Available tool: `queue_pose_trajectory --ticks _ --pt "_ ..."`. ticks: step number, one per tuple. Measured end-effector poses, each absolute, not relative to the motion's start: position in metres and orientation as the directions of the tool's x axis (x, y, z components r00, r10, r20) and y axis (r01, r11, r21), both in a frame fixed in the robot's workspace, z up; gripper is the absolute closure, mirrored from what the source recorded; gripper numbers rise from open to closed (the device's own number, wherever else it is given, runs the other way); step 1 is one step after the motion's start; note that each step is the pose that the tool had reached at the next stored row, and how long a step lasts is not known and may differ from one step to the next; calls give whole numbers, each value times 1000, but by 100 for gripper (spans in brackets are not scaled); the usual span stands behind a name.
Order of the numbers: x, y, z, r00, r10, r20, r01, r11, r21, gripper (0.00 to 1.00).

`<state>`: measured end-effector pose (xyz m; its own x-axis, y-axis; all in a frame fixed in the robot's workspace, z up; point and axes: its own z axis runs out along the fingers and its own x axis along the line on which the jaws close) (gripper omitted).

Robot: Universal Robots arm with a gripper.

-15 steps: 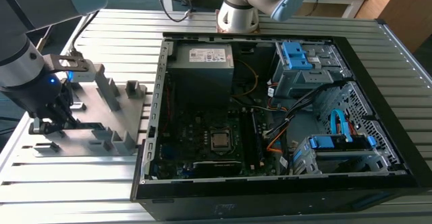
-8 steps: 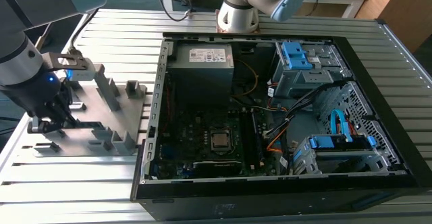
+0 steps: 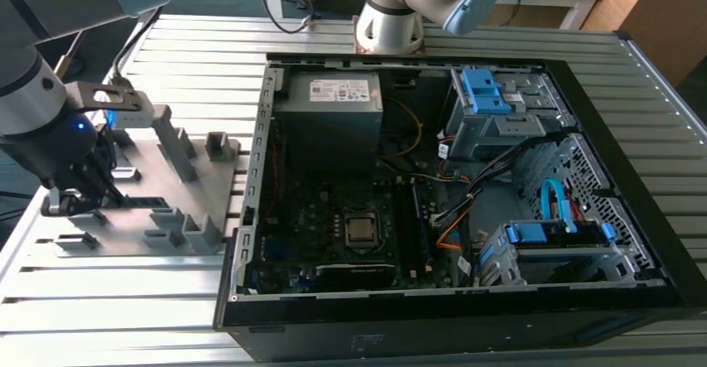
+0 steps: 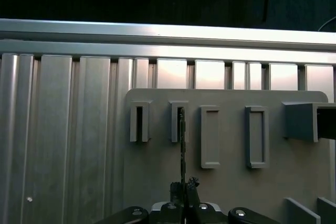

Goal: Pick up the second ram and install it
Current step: 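Pick up the second ram and move it above second insertion slot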

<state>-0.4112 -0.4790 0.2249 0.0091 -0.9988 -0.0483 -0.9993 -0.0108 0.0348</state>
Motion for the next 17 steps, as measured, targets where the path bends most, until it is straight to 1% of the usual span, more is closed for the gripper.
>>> queue_pose_trajectory --ticks 17 --pt "-411 -479 237 9 -999 -48 -999 -11 35 86"
